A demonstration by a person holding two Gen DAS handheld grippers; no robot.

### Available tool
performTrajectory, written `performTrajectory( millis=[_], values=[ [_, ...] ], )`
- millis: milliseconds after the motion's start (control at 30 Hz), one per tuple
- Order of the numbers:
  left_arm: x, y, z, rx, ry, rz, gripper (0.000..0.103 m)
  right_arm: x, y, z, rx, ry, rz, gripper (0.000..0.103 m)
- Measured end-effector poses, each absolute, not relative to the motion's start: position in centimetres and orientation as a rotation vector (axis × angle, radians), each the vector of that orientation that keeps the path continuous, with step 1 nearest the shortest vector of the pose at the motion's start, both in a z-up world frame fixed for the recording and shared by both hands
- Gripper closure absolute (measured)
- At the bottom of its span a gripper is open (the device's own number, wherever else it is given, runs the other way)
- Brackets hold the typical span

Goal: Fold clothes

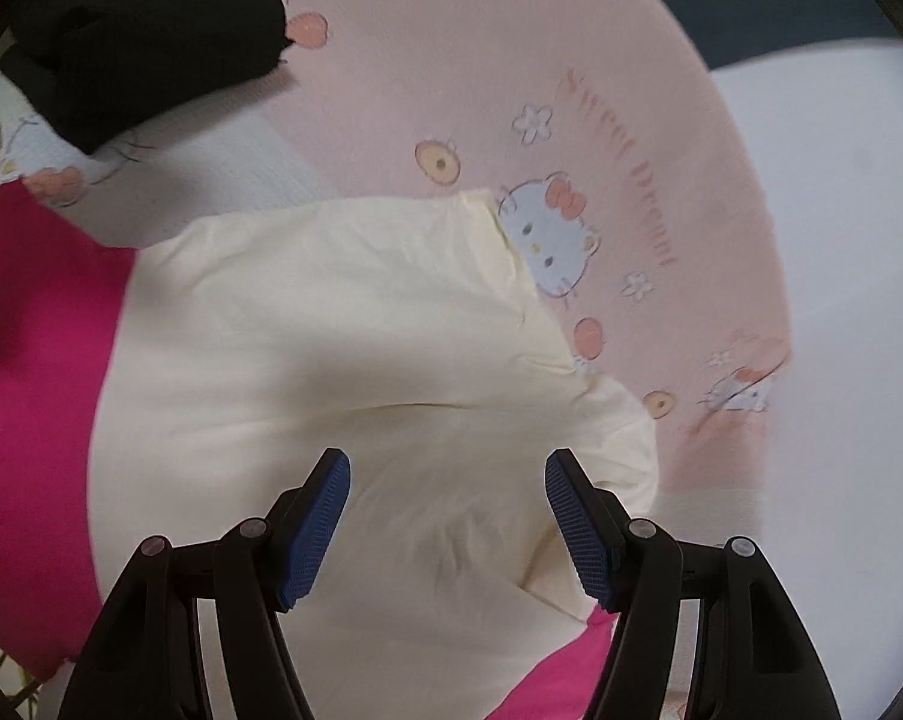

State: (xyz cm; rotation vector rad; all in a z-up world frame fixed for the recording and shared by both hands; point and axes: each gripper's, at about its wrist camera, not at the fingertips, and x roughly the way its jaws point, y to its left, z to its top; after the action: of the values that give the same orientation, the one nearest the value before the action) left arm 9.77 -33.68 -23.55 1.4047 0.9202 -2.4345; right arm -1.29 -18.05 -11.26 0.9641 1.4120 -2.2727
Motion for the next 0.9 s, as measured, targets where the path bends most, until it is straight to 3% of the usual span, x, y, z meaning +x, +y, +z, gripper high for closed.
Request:
performTrajectory(
  millis=[267, 400, 567, 900],
  values=[
    [4.2, -33.5, -24.6, 1.504, 0.721, -2.41, 0.019, -8.1, -19.6, -11.2, 1.024, 1.327, -2.198, 0.036],
    [2.1, -33.5, -25.7, 1.537, 0.737, -2.375, 0.019, -11.0, -20.1, -11.4, 1.08, 1.225, -2.182, 0.036],
    [0.3, -33.1, -25.6, 1.534, 0.769, -2.343, 0.019, -14.3, -19.5, -11.6, 1.222, 1.0, -2.161, 0.036],
    [-1.8, -29.1, -21.3, 1.478, 0.472, -2.463, 0.019, -15.8, -8.2, -8.6, 1.554, 0.275, -2.153, 0.036]
  ],
)
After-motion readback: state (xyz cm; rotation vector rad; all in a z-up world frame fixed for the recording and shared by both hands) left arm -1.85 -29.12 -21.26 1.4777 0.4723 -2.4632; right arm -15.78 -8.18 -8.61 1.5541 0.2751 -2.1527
